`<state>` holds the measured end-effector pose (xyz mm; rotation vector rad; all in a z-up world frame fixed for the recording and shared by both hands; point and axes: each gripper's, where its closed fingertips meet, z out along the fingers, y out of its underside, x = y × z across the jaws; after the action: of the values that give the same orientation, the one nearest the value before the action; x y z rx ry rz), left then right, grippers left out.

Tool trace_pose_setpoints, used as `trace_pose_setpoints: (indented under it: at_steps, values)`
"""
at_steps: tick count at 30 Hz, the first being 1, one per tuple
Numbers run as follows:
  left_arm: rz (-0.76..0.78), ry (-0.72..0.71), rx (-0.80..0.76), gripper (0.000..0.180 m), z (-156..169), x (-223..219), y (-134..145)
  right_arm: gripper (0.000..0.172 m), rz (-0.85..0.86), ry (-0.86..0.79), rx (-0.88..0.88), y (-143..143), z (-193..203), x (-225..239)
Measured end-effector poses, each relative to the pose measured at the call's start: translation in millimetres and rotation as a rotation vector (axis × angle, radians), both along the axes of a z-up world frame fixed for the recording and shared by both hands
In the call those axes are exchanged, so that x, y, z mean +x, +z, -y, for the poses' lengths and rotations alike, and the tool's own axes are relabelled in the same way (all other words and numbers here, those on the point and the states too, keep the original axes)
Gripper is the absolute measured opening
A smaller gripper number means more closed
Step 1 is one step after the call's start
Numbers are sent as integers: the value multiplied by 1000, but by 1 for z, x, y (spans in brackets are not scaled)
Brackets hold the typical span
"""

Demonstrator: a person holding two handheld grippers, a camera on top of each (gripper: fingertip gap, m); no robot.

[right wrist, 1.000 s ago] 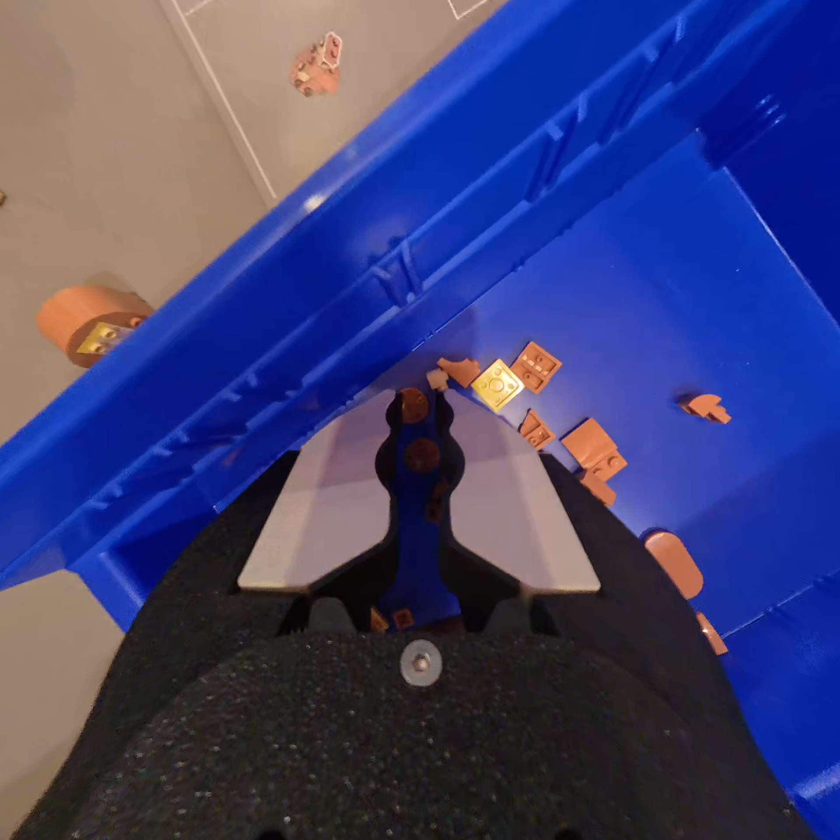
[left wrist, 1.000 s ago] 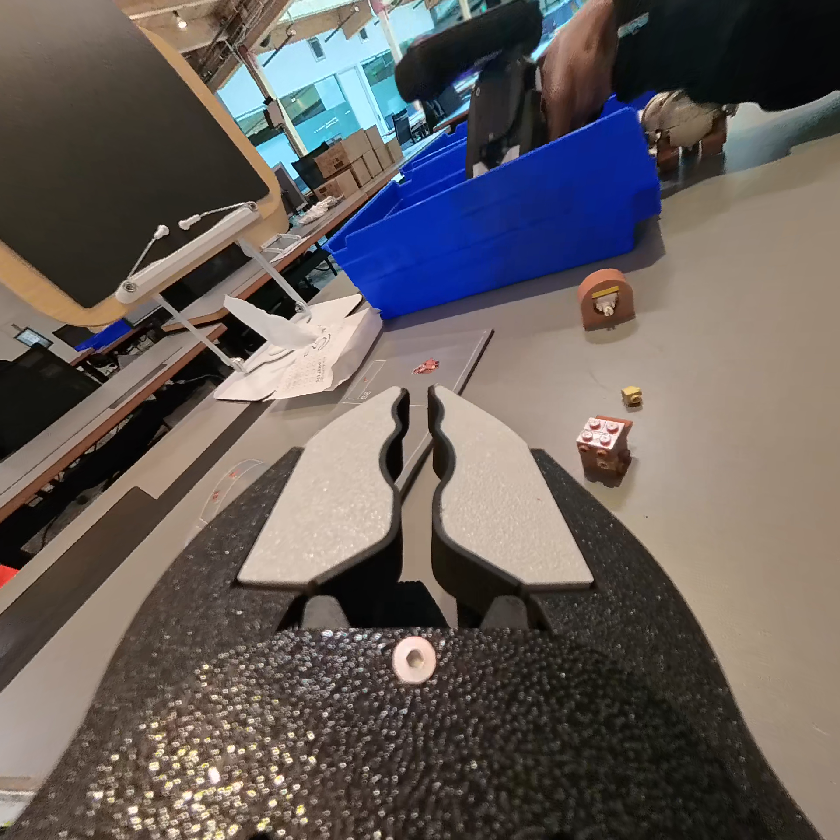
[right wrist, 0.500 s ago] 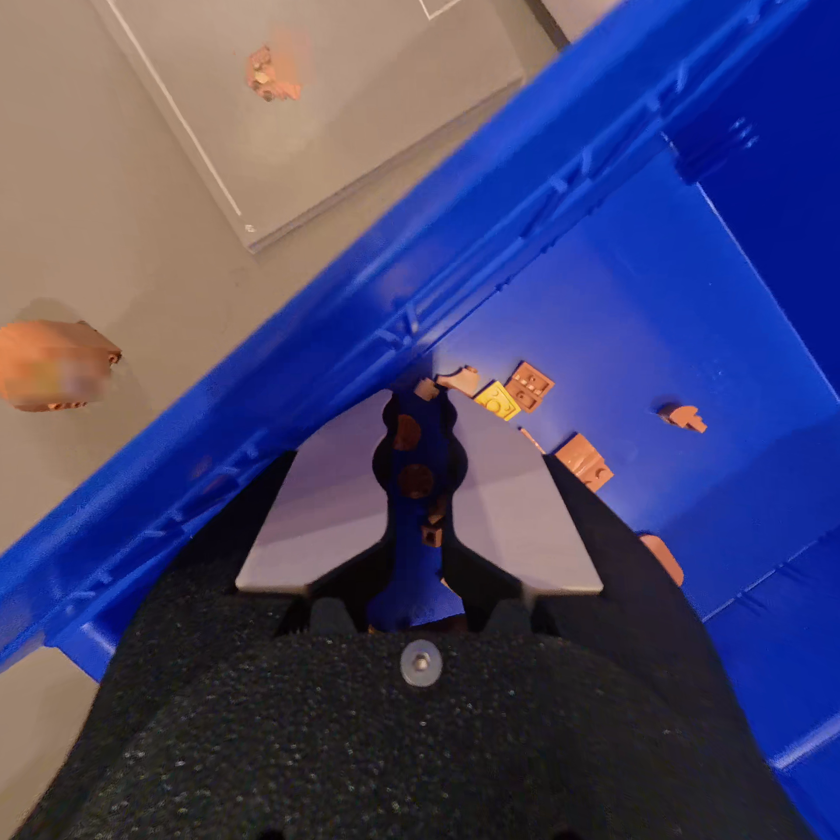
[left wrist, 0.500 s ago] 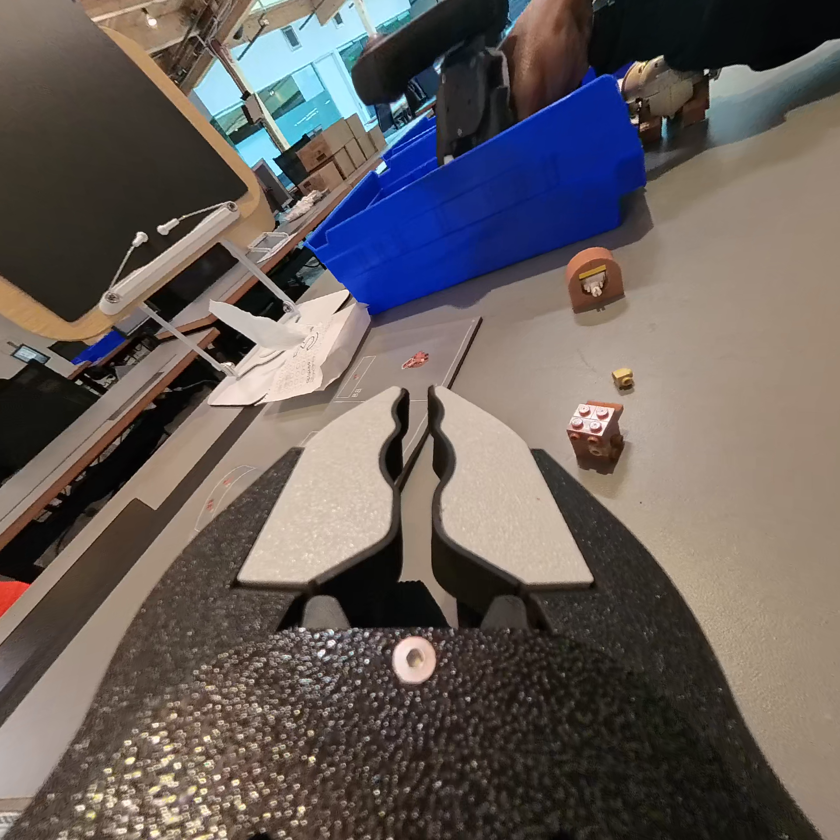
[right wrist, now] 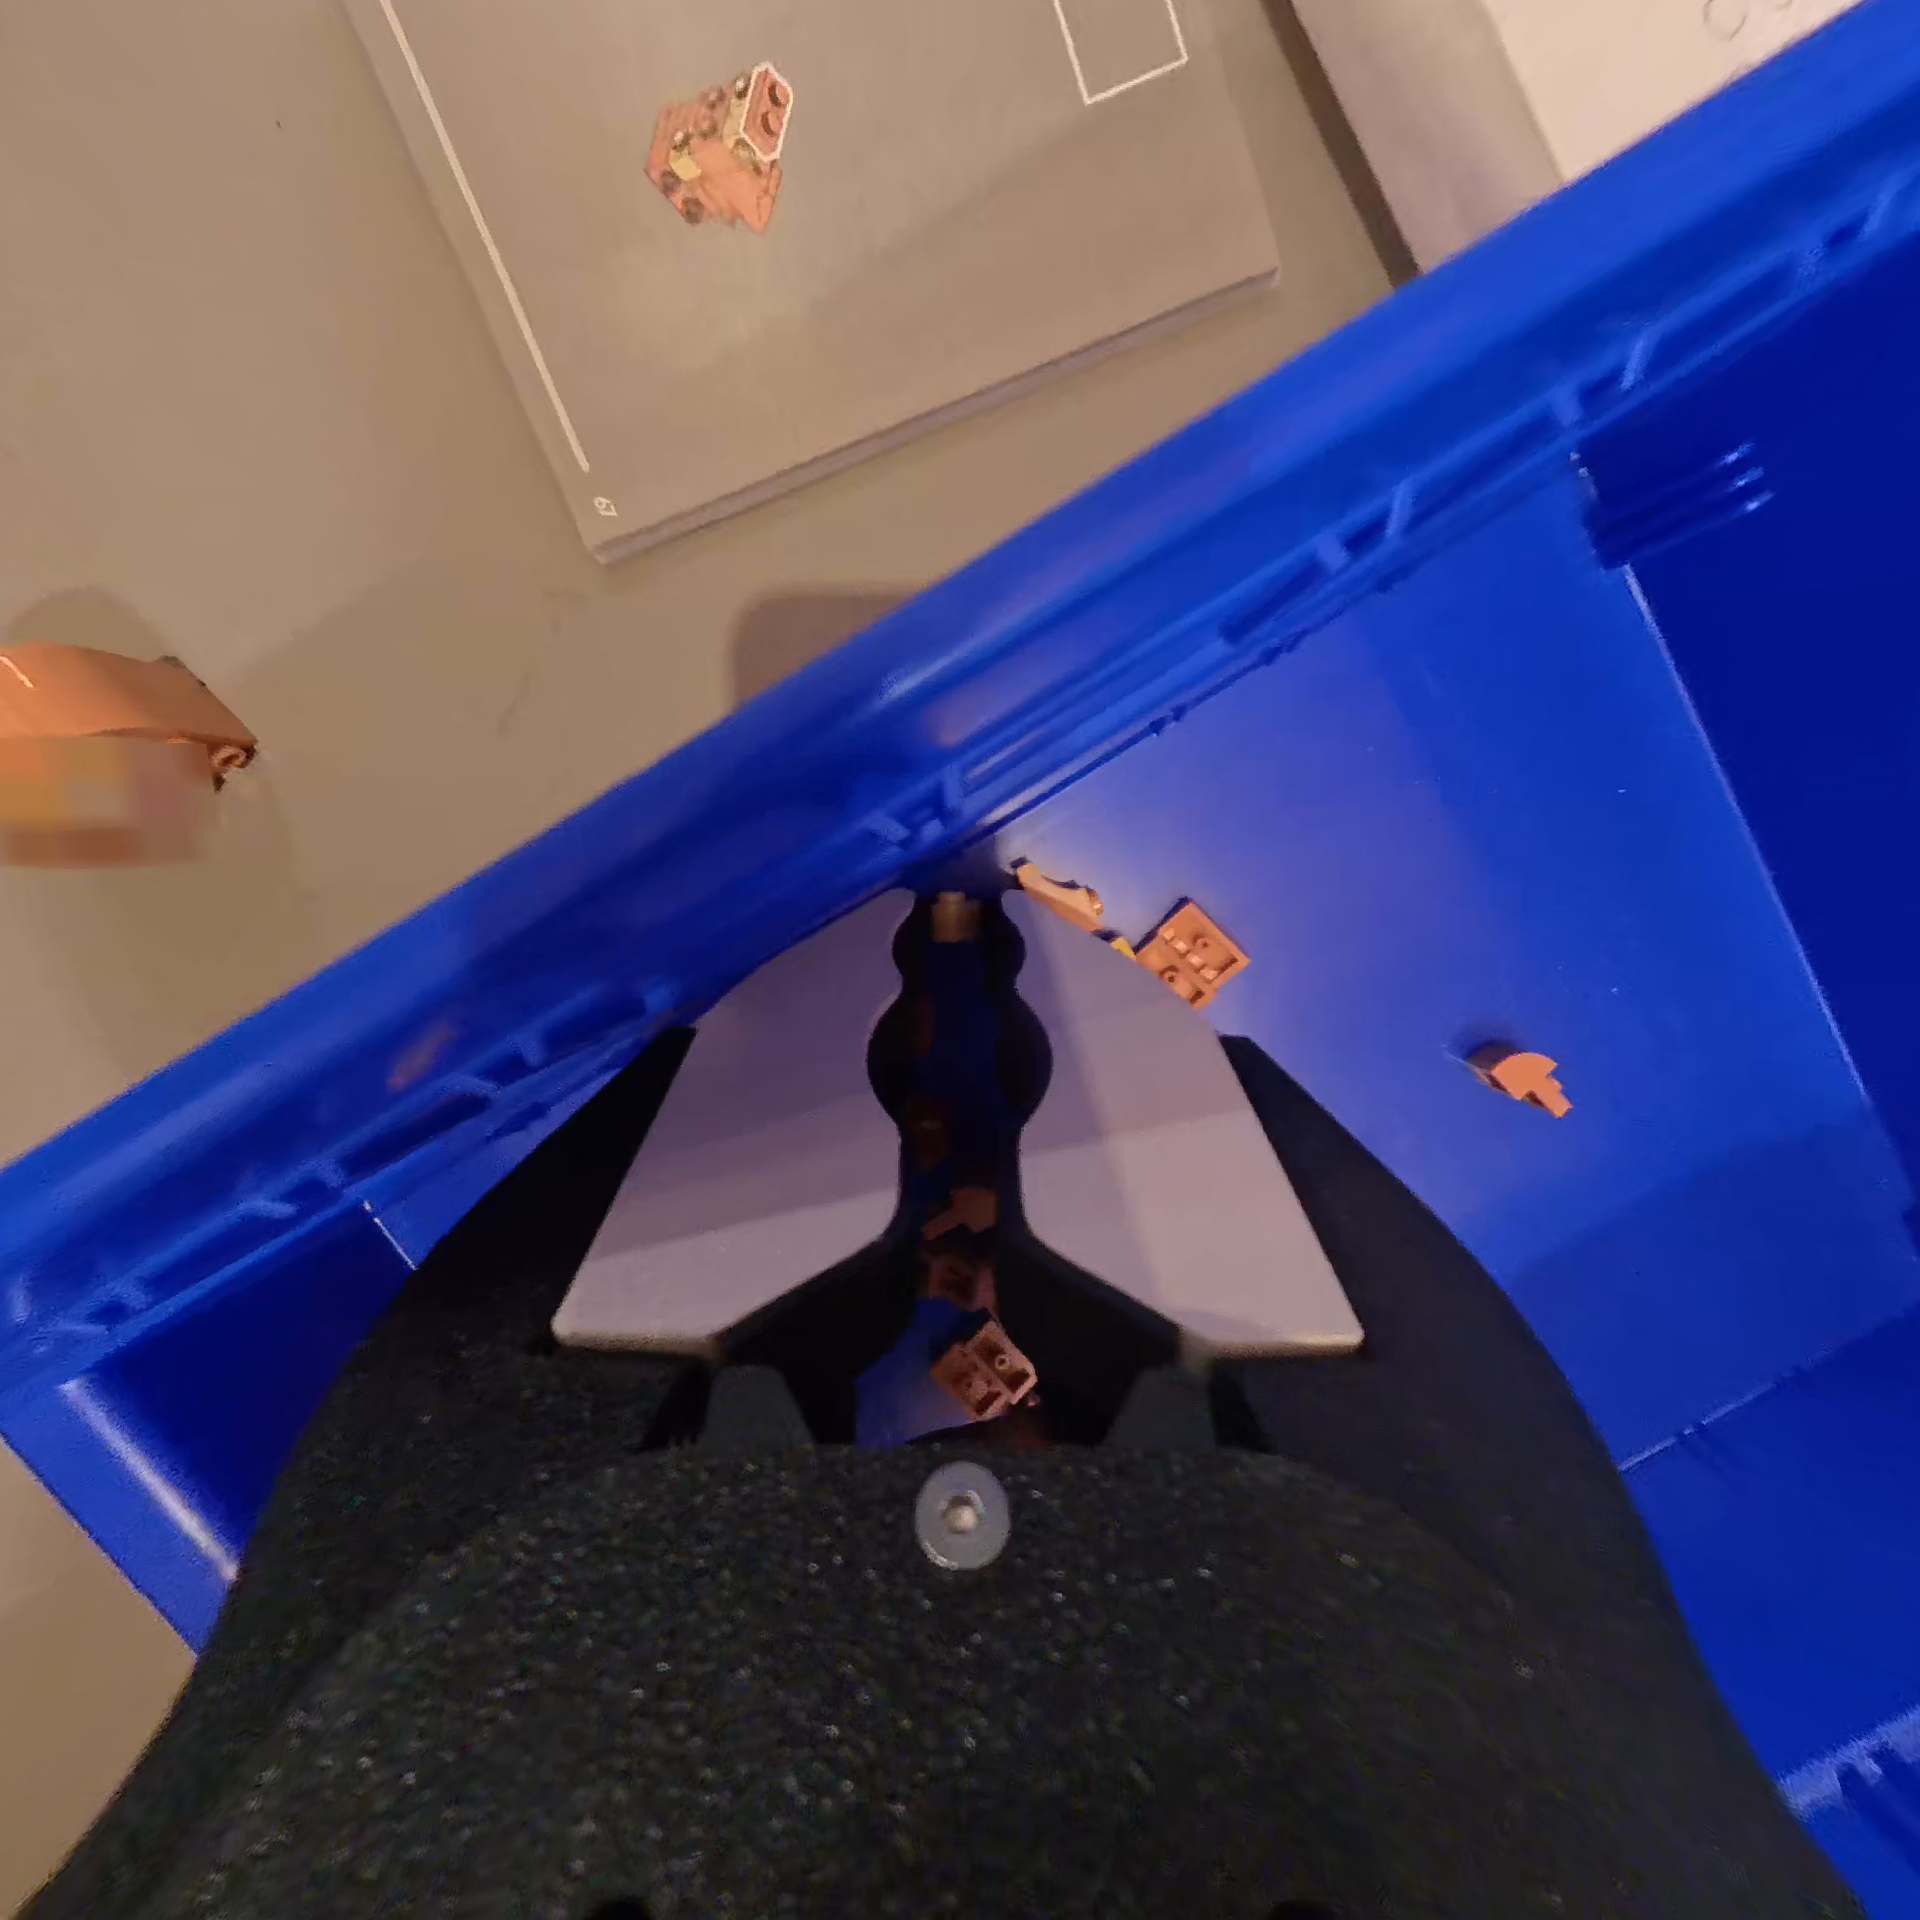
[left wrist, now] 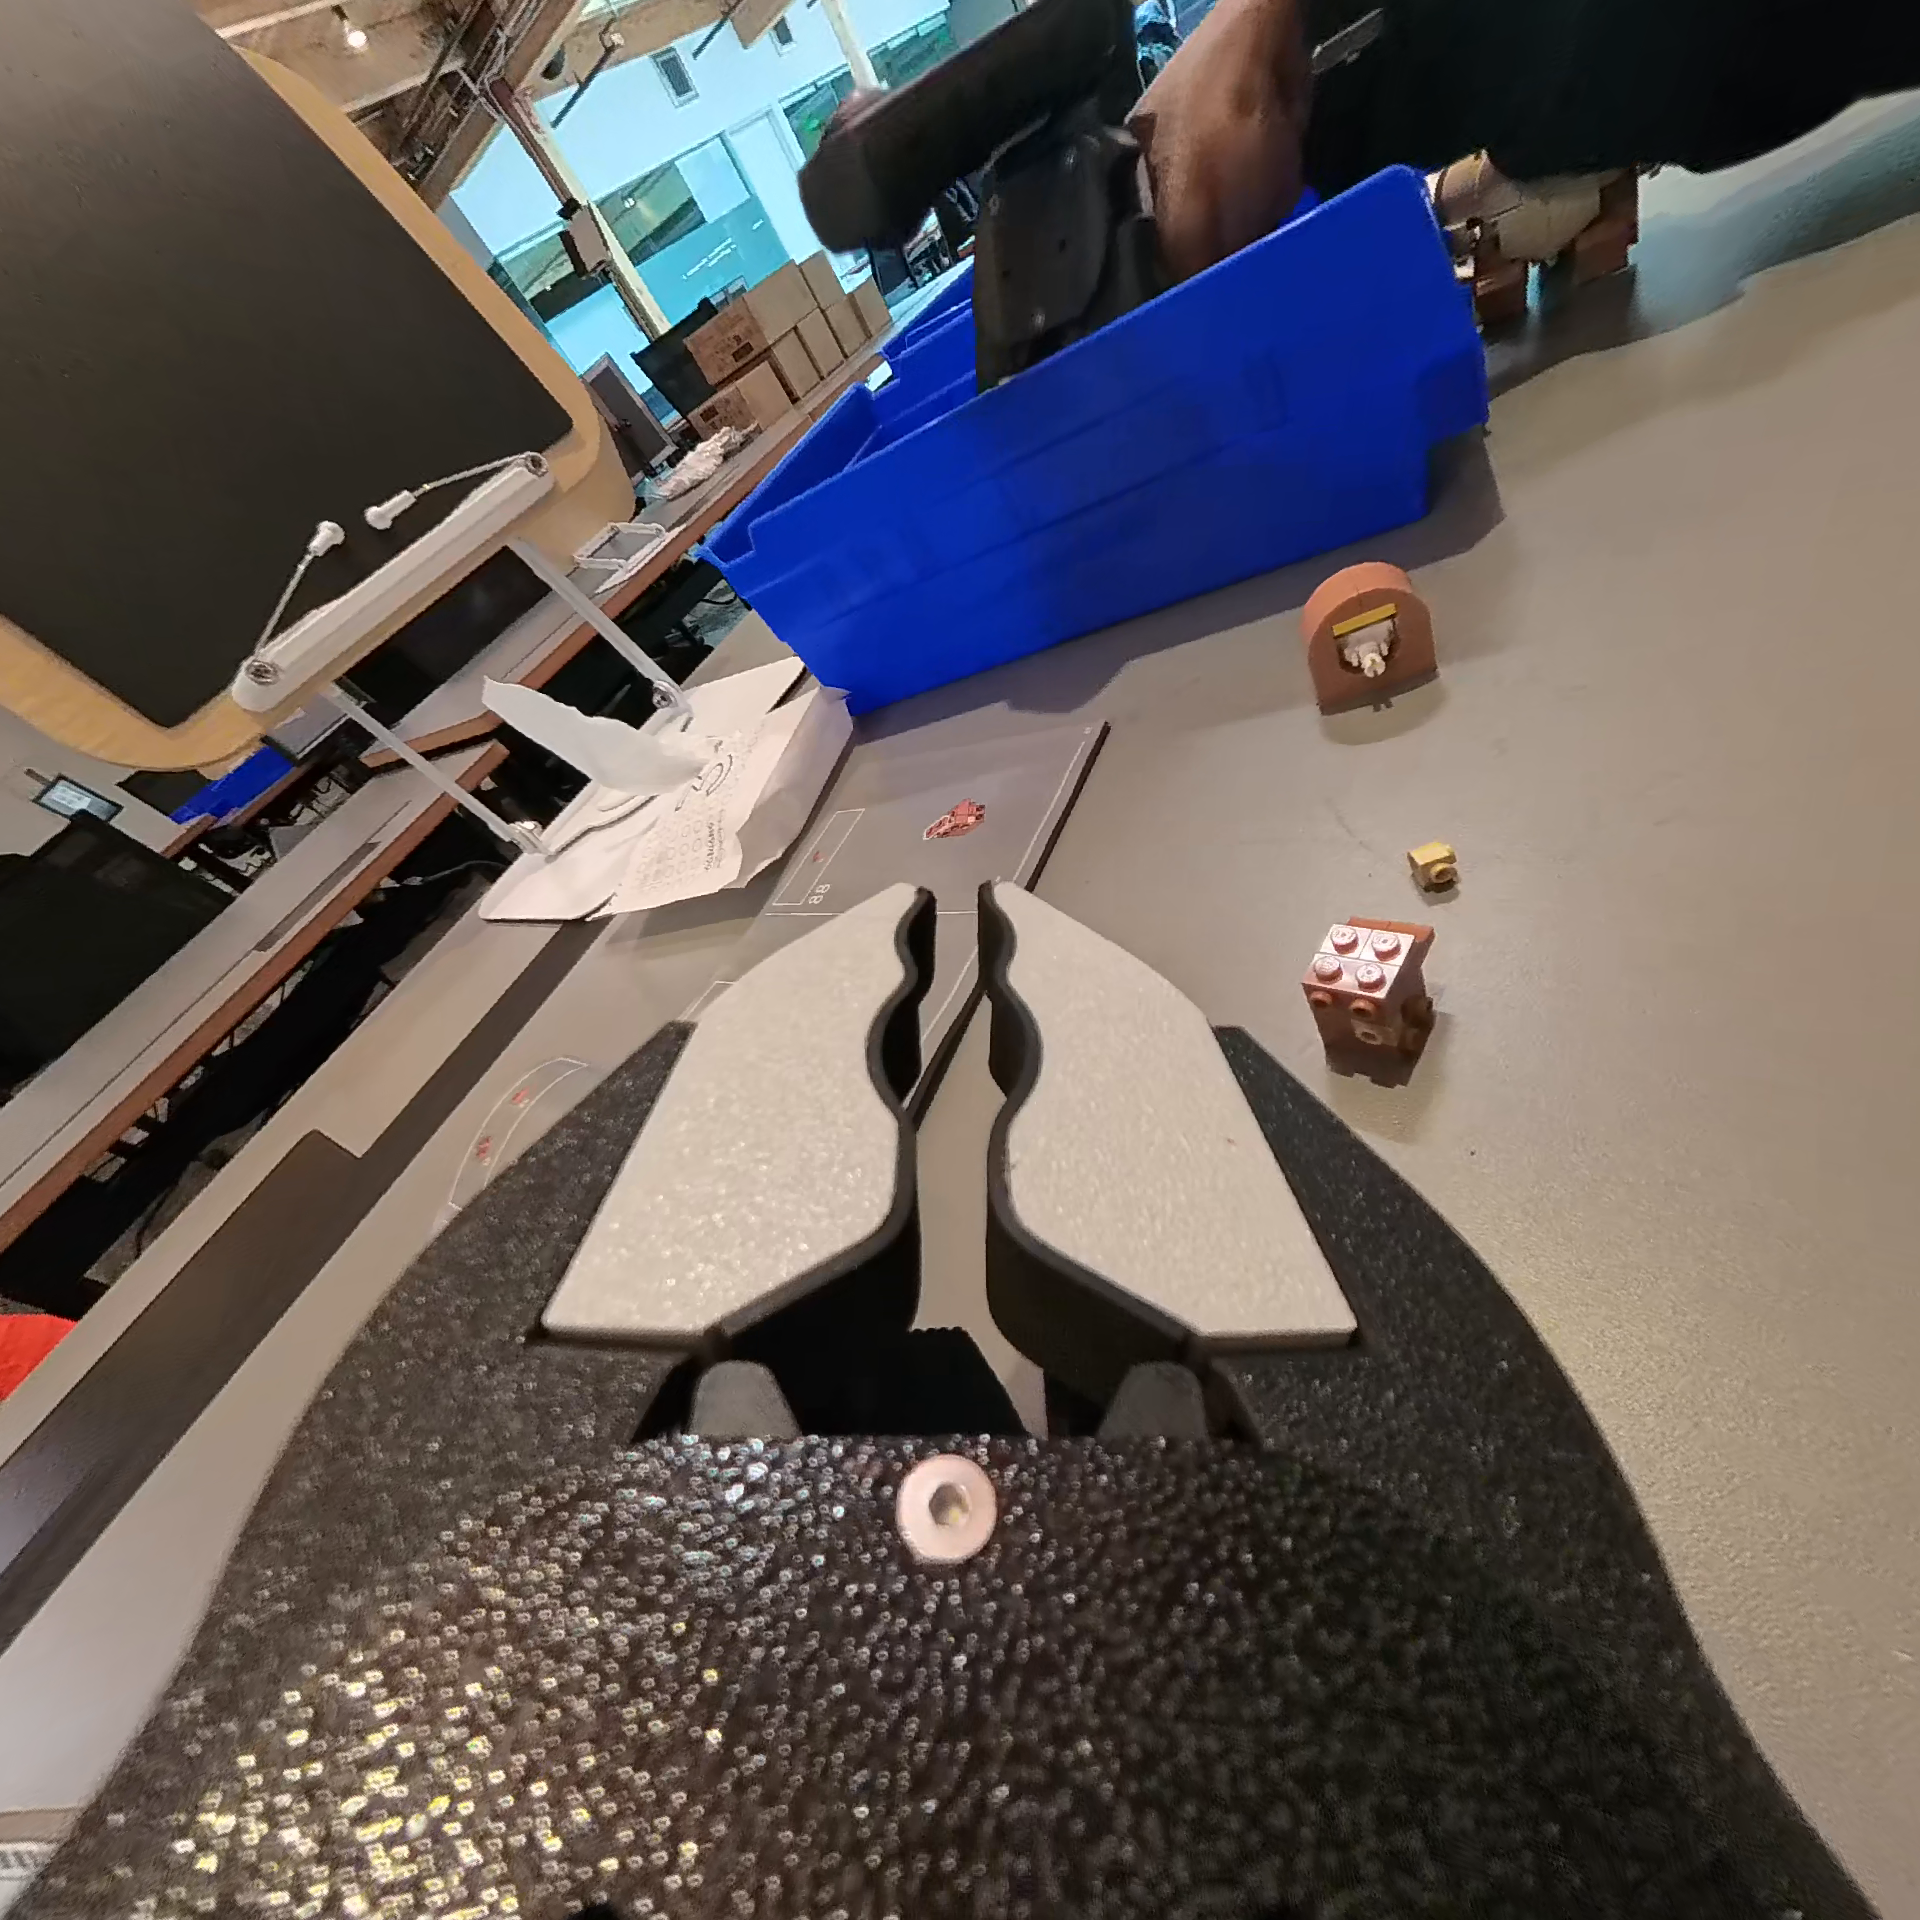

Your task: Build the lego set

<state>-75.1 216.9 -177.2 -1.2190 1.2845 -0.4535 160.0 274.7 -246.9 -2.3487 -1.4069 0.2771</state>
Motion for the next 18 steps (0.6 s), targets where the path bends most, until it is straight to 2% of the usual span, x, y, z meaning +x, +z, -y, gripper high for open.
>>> trace_pose_setpoints:
  at_steps: [4,9,14,18]
  values:
    - [5,1,-2,7,0,0,1,10,-60,-30,52,22,-1,5]
    - [11,4,-6,7,-1,-1,1,10,-225,-59,150,72,17,10]
    - [8,8,-17,7,-2,-1,1,10,-428,3,196,124,67,-15]
    - [44,-17,-71,7,3,-1,5,10,-568,79,198,149,116,-58]
